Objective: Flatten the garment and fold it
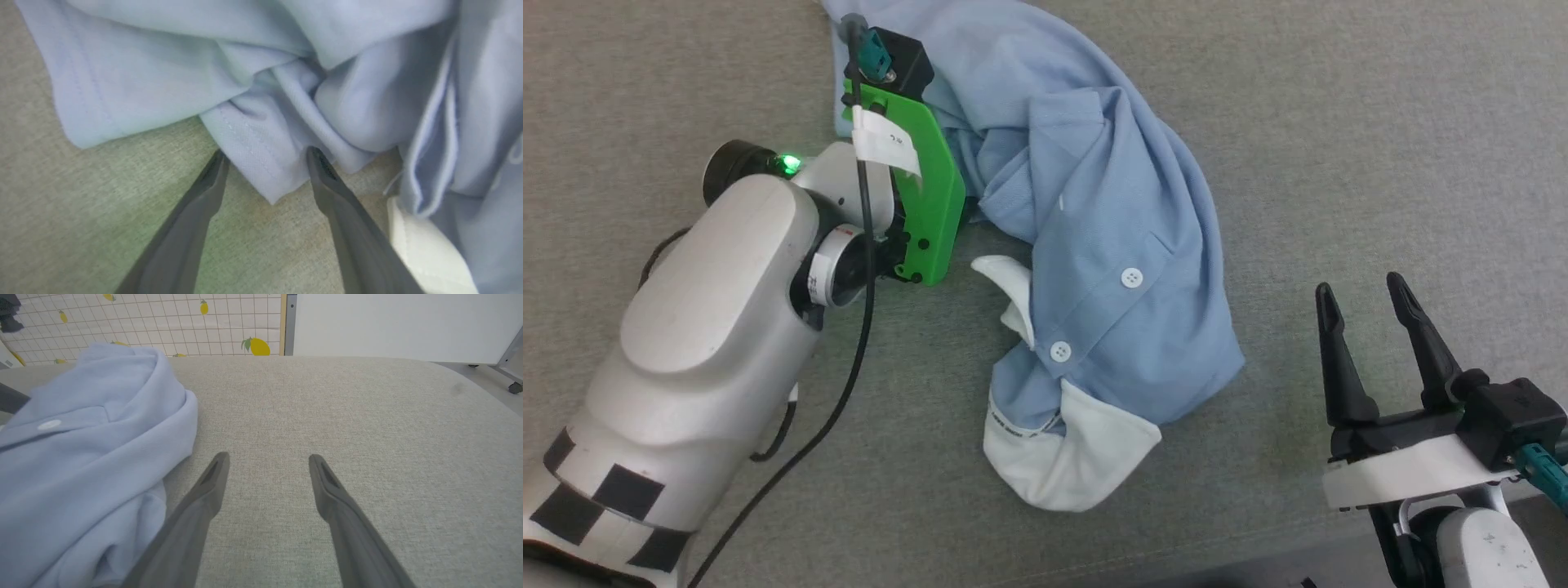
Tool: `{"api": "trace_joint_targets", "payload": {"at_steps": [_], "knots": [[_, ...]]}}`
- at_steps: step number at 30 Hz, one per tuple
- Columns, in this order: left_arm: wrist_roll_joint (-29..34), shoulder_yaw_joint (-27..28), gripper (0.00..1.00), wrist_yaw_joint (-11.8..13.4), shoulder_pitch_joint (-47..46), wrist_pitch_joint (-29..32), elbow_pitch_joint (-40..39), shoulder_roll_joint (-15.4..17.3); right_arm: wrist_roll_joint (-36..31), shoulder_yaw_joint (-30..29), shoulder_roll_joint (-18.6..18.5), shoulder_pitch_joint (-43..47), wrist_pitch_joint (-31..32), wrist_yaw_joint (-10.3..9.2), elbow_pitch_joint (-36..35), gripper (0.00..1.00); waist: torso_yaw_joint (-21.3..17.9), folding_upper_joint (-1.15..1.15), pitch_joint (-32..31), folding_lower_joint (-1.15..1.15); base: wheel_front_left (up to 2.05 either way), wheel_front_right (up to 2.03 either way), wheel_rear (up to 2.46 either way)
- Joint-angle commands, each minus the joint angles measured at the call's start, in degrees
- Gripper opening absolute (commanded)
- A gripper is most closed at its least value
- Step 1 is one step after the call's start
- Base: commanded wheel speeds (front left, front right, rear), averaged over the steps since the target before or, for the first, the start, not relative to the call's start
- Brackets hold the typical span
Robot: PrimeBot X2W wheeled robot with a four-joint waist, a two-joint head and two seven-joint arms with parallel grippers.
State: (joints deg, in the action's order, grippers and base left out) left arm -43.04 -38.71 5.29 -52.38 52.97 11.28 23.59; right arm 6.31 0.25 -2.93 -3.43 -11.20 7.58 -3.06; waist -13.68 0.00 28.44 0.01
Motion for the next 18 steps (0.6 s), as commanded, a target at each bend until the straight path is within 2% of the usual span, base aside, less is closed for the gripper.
{"api": "trace_joint_targets", "payload": {"at_steps": [1,2,3,5,8,14,18], "knots": [[-0.8,-0.62,0.96,-0.45,-0.55,1.04,0.77,0.04,0.38,0.17,0.05,-1.07,-0.74,-0.09,0.34,1.0,-2.05,0.0,2.01,-0.01,0.0,0.0,0.0],[-1.04,-0.89,0.14,-0.76,-0.31,1.46,0.97,0.12,0.4,0.2,0.05,-1.15,-0.88,-0.09,0.54,1.0,-2.09,0.0,2.06,-0.01,0.0,0.0,0.0],[-1.3,-1.12,0.0,-1.12,0.07,1.77,1.11,0.32,0.47,0.19,0.05,-1.28,-1.02,-0.09,0.78,1.0,-2.08,0.0,2.03,-0.01,0.0,0.0,0.0],[-1.32,-1.12,0.0,-1.48,0.82,1.04,1.12,0.8,0.55,0.01,0.05,-1.44,-1.16,-0.09,1.19,1.0,-1.76,0.0,1.55,-0.01,0.0,0.0,0.0],[-0.41,-0.06,0.0,-0.74,2.1,-2.7,0.62,1.52,0.12,0.0,0.05,-1.41,-1.12,-0.09,1.75,1.0,-0.8,0.0,-0.03,-0.01,0.0,0.0,0.0],[0.71,4.37,0.0,2.26,6.27,-13.16,-2.91,3.0,-1.42,-0.87,0.05,-0.72,0.4,-0.09,2.16,1.0,3.2,0.0,-5.59,-0.01,0.0,0.0,0.0],[1.12,8.53,0.0,4.61,9.36,-19.47,-5.97,5.4,-2.22,-0.42,0.05,-0.08,2.45,-0.09,1.88,1.0,6.36,0.0,-9.5,-0.01,0.0,0.0,0.0]]}}
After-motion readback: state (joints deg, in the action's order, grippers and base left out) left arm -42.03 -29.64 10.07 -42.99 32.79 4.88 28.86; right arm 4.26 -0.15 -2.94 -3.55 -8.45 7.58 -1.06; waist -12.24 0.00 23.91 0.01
